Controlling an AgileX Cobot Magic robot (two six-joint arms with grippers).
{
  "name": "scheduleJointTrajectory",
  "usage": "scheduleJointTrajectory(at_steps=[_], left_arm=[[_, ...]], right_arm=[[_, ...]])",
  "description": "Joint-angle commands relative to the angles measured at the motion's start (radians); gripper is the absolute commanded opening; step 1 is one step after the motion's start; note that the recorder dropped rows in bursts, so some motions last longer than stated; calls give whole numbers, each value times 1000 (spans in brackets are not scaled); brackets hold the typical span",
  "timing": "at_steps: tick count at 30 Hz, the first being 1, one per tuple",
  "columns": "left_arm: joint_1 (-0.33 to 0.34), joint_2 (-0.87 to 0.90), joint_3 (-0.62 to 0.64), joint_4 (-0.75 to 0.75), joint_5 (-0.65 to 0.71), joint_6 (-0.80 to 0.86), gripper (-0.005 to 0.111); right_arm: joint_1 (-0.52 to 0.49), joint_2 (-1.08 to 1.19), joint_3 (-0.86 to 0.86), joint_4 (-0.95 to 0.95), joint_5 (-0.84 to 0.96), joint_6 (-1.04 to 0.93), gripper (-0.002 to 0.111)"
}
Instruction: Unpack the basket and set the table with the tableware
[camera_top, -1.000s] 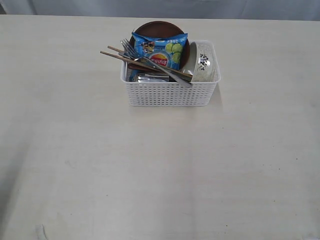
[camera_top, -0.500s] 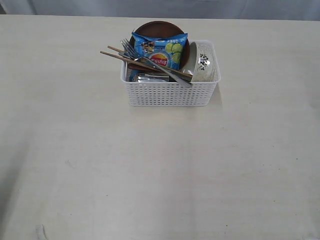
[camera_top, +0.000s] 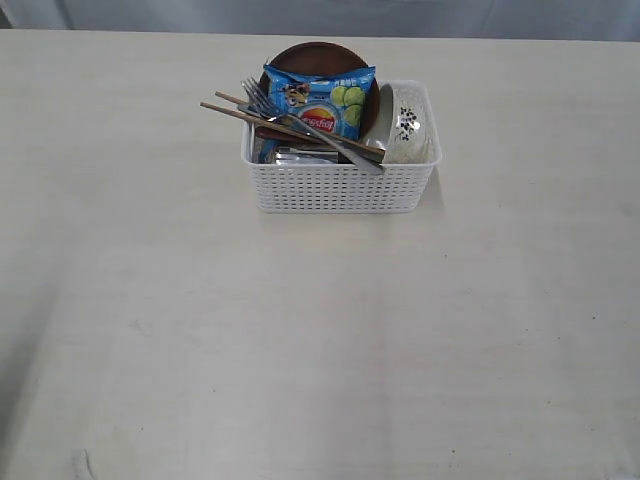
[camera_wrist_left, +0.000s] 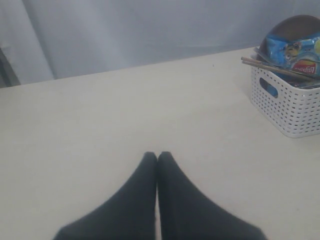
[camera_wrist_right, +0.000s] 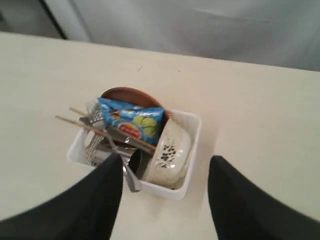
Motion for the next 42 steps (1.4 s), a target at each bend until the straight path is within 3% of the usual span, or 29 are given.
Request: scheduleJointTrajectory(at_steps=[1,6,11,23,34,36,40,41,42], left_arm=[[2,-3,2,-1,-6,0,0],[2,-3,2,-1,-6,0,0],[2,-3,2,-1,-6,0,0],[2,-3,2,-1,-6,0,0],[2,-3,2,-1,-6,0,0],[2,-3,2,-1,-6,0,0],[2,-3,2,-1,-6,0,0],[2,-3,2,-1,-6,0,0],[2,-3,2,-1,-6,0,0]], right_arm=[[133,170,-128,28,67,-100,50],[259,351,-198,3,67,-98,50],[319,552,-271,-25,79,-69,50],[333,898,-413,-103,58,-69,50],[333,1002,-415,-175,-80,-72,50],[333,1014,-415,-182,-80,-72,46],[333,1016,-415,-186,-78,-72,16],[333,1016,-415,-186,-76,-72,4],[333,1014,-415,-186,-76,-72,0]])
